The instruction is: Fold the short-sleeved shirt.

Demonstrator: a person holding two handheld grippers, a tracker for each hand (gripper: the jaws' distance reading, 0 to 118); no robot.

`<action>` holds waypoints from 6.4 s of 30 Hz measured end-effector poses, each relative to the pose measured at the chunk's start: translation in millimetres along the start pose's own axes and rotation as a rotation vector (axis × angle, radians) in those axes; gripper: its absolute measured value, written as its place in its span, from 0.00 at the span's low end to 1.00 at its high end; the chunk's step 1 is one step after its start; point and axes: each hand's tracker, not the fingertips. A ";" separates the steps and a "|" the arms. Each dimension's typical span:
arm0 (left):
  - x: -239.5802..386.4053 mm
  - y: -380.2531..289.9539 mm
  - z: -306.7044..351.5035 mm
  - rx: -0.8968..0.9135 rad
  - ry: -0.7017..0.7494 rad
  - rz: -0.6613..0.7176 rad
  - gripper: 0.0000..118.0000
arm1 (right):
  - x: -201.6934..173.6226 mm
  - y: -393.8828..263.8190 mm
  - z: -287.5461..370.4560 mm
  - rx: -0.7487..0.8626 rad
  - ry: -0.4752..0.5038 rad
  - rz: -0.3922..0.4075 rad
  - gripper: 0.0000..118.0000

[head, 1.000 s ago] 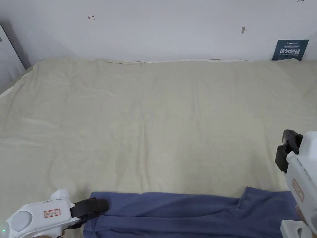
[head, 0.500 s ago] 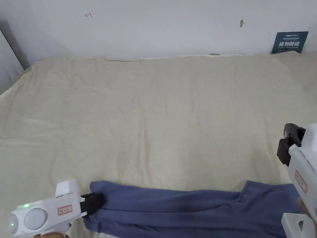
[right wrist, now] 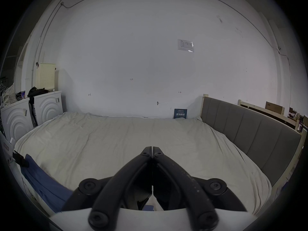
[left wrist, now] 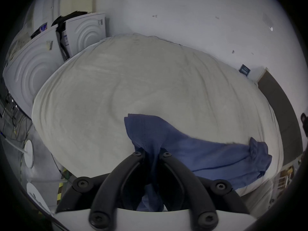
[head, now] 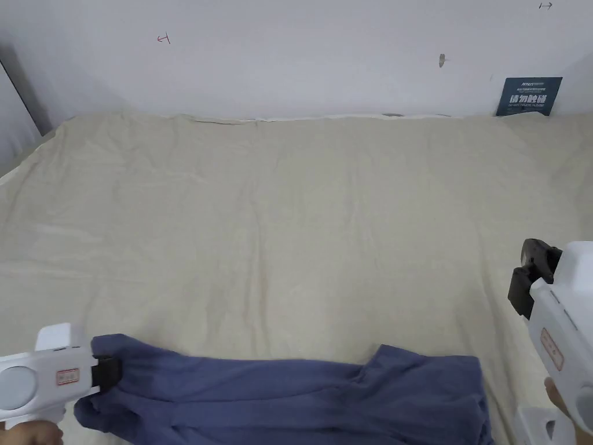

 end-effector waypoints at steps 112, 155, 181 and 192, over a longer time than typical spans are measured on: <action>86.6 -37.0 -46.8 -0.077 -0.388 -0.038 0.09 | 12.3 -5.7 -6.1 -0.060 0.024 -0.050 0.02; 308.4 -52.7 -5.3 -0.026 -0.547 -0.215 0.98 | 58.3 -11.7 25.1 -0.040 -0.044 -0.092 0.02; 332.8 -130.3 -64.3 0.132 -0.319 -0.403 0.00 | 65.5 -17.6 21.6 -0.059 -0.047 -0.096 0.02; 347.1 -129.8 -57.6 0.142 -0.243 -0.502 0.00 | 63.0 -21.5 23.5 -0.076 -0.047 -0.104 0.02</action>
